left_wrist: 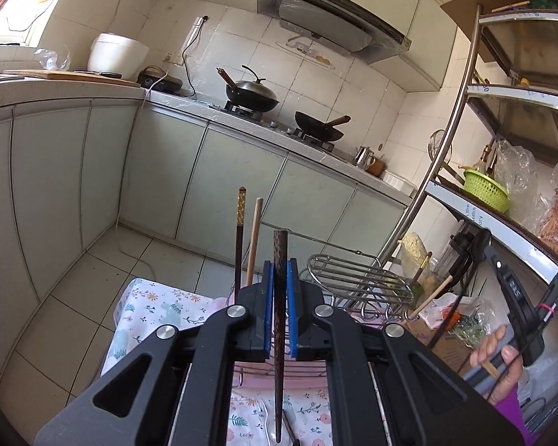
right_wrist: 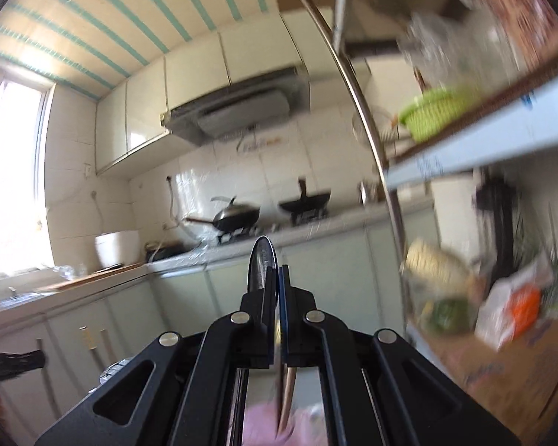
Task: Organize utensils
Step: 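Carry both chopsticks up and over the tall pink cup, then lower both chopsticks into the pink cup and open both grippers, then move both open grippers back down to the utensils on the cloth, then grasp the clear plastic fork with the left gripper while the right grasps a black utensil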
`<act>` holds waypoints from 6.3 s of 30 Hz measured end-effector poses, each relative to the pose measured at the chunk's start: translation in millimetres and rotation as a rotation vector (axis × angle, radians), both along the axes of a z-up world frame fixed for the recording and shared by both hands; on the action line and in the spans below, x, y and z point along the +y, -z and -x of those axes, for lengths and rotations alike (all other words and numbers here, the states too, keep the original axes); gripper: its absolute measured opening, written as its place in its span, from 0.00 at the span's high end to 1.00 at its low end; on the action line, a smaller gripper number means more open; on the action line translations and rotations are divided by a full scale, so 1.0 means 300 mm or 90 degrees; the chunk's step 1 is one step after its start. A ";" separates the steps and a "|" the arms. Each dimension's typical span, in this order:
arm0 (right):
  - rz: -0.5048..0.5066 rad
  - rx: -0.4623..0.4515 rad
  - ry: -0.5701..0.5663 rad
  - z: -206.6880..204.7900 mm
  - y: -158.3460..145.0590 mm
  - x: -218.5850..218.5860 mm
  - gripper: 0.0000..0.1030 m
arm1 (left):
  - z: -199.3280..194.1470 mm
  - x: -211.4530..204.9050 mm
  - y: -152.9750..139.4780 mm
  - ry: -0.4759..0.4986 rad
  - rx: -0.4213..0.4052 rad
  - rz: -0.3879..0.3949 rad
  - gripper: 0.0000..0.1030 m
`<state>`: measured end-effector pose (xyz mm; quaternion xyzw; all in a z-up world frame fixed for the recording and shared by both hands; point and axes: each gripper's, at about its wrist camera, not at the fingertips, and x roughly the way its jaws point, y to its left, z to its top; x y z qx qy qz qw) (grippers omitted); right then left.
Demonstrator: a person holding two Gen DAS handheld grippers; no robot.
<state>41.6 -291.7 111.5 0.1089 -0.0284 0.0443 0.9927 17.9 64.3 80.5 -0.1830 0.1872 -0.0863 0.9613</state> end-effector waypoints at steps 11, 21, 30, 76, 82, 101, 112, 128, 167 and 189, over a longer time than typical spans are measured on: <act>0.081 -0.045 0.042 -0.136 0.048 0.109 0.99 | -0.054 0.020 -0.013 -0.008 -0.021 0.013 0.94; 0.101 0.003 0.004 -0.143 0.144 0.140 0.98 | -0.120 -0.042 -0.079 -0.026 -0.090 -0.013 0.94; 0.076 0.077 -0.033 -0.117 0.237 0.140 0.98 | -0.204 -0.122 -0.060 -0.115 -0.171 -0.113 0.94; 0.046 0.146 -0.106 0.029 0.297 0.137 0.59 | -0.198 -0.150 0.195 -0.077 0.030 -0.139 0.73; 0.048 0.157 -0.117 0.067 0.298 0.152 0.58 | -0.156 -0.148 0.175 -0.073 0.025 -0.132 0.73; 0.027 0.241 -0.163 0.181 0.358 0.187 0.58 | 0.011 -0.165 0.218 -0.040 0.052 -0.112 0.73; -0.002 0.321 -0.205 0.174 0.430 0.204 0.58 | 0.068 -0.179 0.288 -0.019 0.085 -0.122 0.73; -0.040 0.458 -0.229 0.104 0.581 0.198 0.58 | 0.083 -0.219 0.405 0.030 0.158 -0.135 0.73; -0.076 0.597 -0.286 0.042 0.738 0.223 0.58 | -0.055 -0.306 0.632 0.123 0.392 -0.146 0.73; -0.015 0.652 -0.352 -0.038 0.759 0.393 0.63 | -0.123 -0.195 0.645 0.105 0.374 -0.072 0.91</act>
